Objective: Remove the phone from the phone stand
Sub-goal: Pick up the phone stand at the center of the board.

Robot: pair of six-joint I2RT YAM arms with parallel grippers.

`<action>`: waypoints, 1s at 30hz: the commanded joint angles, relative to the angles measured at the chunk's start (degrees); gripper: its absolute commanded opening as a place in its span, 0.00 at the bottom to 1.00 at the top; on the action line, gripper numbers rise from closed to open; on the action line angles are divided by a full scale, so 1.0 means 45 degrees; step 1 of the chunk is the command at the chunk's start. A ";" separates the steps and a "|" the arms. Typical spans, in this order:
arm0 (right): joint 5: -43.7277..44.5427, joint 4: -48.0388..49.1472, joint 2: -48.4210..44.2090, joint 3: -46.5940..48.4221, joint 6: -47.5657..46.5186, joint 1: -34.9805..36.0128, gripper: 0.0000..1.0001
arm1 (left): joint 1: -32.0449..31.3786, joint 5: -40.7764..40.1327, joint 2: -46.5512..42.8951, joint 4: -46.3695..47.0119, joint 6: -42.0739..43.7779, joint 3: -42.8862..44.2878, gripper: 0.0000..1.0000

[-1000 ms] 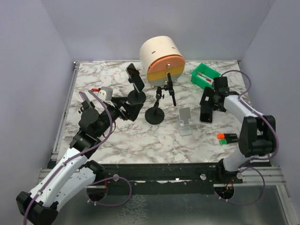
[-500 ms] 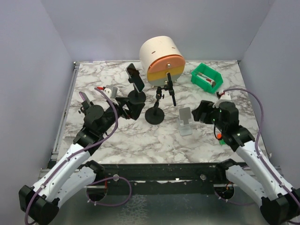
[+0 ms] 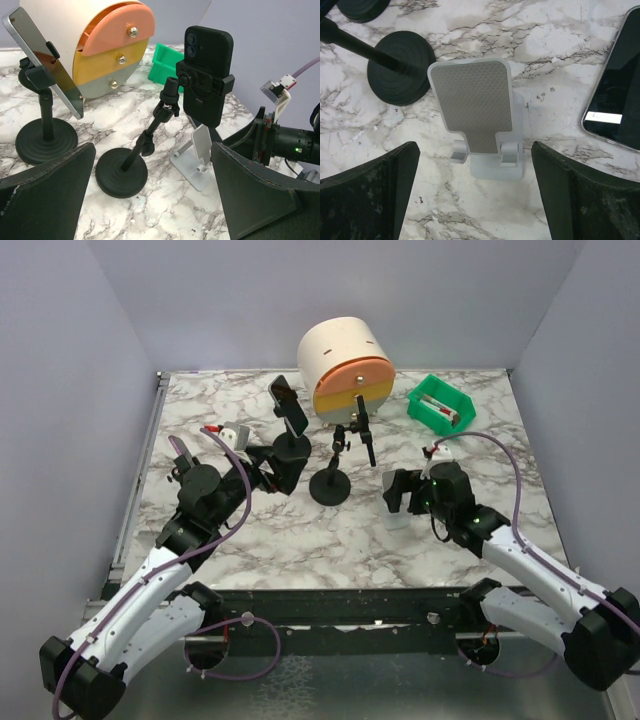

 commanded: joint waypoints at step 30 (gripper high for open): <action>0.1986 0.2427 0.3357 0.0679 -0.0280 0.1113 0.86 | -0.0059 -0.0295 -0.0122 0.0065 0.0255 -0.0070 0.99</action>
